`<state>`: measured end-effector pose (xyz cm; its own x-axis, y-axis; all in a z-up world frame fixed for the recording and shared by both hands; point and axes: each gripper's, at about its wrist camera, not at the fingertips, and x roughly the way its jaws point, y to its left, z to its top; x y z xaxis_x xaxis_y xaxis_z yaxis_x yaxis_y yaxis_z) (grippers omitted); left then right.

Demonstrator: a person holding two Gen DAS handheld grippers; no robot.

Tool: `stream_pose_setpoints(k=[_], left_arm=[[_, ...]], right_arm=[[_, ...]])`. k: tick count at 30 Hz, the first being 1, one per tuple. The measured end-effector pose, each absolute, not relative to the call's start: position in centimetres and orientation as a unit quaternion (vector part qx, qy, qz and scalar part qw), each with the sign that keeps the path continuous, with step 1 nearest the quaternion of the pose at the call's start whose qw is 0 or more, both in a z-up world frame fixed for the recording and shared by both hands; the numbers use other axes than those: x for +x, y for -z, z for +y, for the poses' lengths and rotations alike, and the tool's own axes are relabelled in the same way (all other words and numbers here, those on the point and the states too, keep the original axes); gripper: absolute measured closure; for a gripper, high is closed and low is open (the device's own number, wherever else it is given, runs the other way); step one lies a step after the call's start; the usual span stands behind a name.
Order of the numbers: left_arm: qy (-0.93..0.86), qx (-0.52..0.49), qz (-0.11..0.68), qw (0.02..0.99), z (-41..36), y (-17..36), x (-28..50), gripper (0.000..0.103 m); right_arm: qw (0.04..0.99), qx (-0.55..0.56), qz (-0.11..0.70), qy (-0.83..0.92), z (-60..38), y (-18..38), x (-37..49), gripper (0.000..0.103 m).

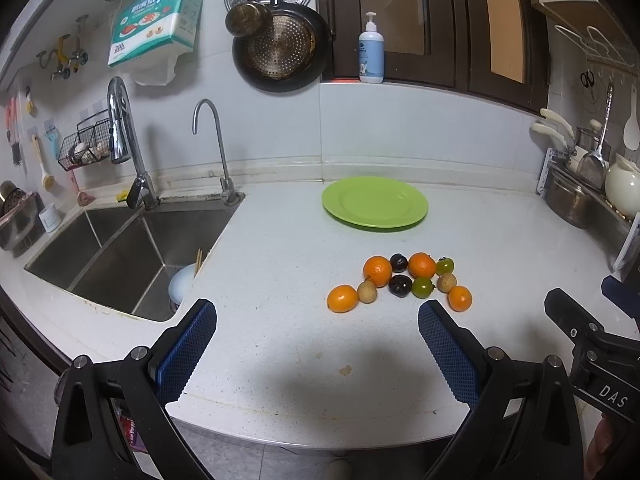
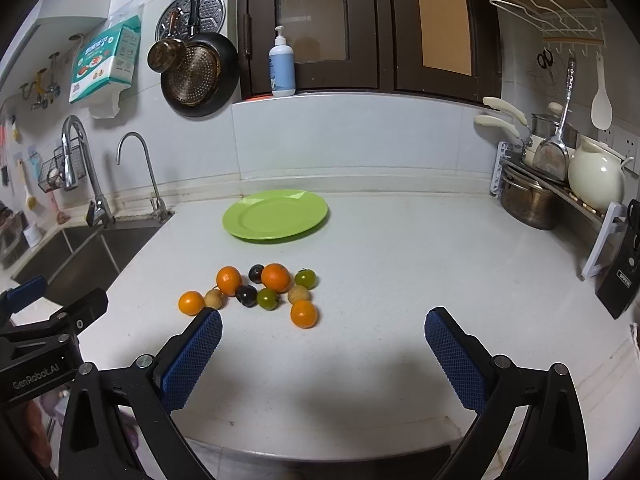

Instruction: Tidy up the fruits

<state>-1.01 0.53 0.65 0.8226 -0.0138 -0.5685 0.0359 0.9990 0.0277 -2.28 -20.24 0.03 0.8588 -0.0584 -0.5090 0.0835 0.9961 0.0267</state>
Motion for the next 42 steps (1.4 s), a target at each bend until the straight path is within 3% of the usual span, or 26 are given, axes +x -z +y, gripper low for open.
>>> stream_pose_setpoints(k=[42], left_arm=[[0.015,0.019,0.29,0.957,0.42,-0.53,-1.31,0.0]], right_arm=[[0.964,0.023,0.264,0.027,-20.1,0.32,-2.14,0.001]])
